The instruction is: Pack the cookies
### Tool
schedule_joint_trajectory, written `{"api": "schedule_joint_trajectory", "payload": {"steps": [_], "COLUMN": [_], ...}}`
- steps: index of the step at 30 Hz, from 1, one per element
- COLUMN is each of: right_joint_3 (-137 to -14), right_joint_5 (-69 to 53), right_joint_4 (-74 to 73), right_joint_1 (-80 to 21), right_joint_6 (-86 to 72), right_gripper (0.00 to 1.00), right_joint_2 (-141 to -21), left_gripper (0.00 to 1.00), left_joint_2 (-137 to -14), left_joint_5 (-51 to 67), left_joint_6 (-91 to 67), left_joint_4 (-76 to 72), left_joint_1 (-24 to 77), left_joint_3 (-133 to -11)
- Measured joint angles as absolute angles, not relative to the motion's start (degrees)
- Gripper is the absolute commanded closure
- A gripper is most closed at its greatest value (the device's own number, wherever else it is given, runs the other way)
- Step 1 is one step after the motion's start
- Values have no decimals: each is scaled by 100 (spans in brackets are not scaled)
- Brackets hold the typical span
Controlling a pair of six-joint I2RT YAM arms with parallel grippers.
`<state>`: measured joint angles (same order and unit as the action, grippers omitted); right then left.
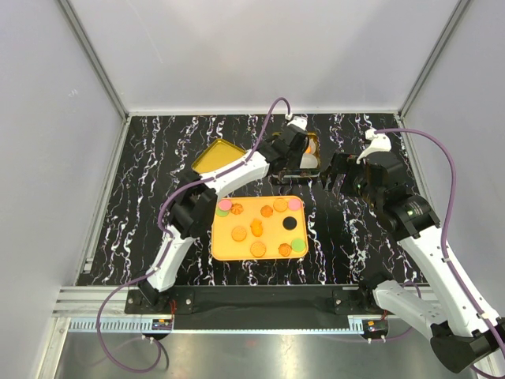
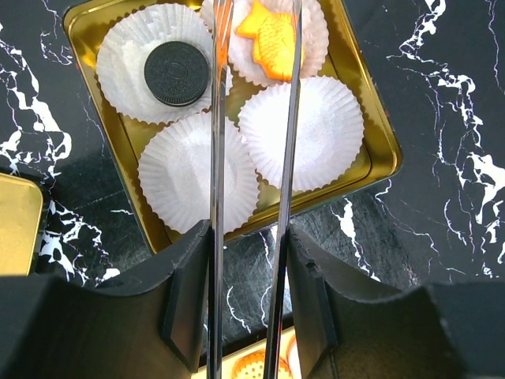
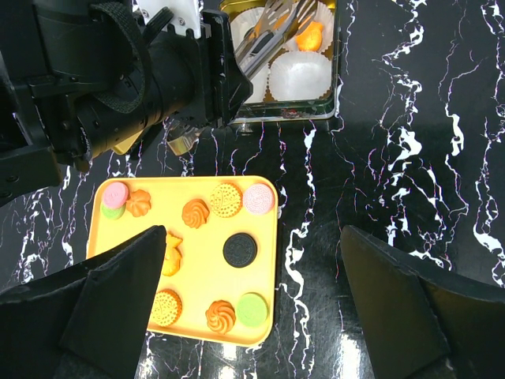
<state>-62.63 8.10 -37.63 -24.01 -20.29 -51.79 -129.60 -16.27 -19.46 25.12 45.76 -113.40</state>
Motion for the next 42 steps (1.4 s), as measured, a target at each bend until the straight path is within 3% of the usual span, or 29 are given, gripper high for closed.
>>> {"api": "schedule_joint_trajectory", "payload": {"steps": [8,17,26,42], "right_joint_3": [-6263,-6263,-6254,-6132], "right_joint_5": [810,805,777,725], "right_joint_4": [-3760,-3747,-3559,-3404], "right_joint_1": [-2401,-2401,-2401,-2401], "right_joint_6": [-2029,-2029,-2036,-2040], "right_gripper": [0,0,0,0], "right_joint_2": [-5203,-5275,-5443,-5579], "left_gripper": [55,57,57,54], "left_joint_2": [-12639,-11000,-9327,-7756], "left_joint_5": [-1592,-1396,-1332,-1400], "left_joint_6": [-1900,-1970,-1992,-2276], "left_joint_4": [2582,2867,3494,4106], "left_joint_1": [4576,4576,4755,5452], "left_joint_3": [-11135,-10403,-8724,-6447]}}
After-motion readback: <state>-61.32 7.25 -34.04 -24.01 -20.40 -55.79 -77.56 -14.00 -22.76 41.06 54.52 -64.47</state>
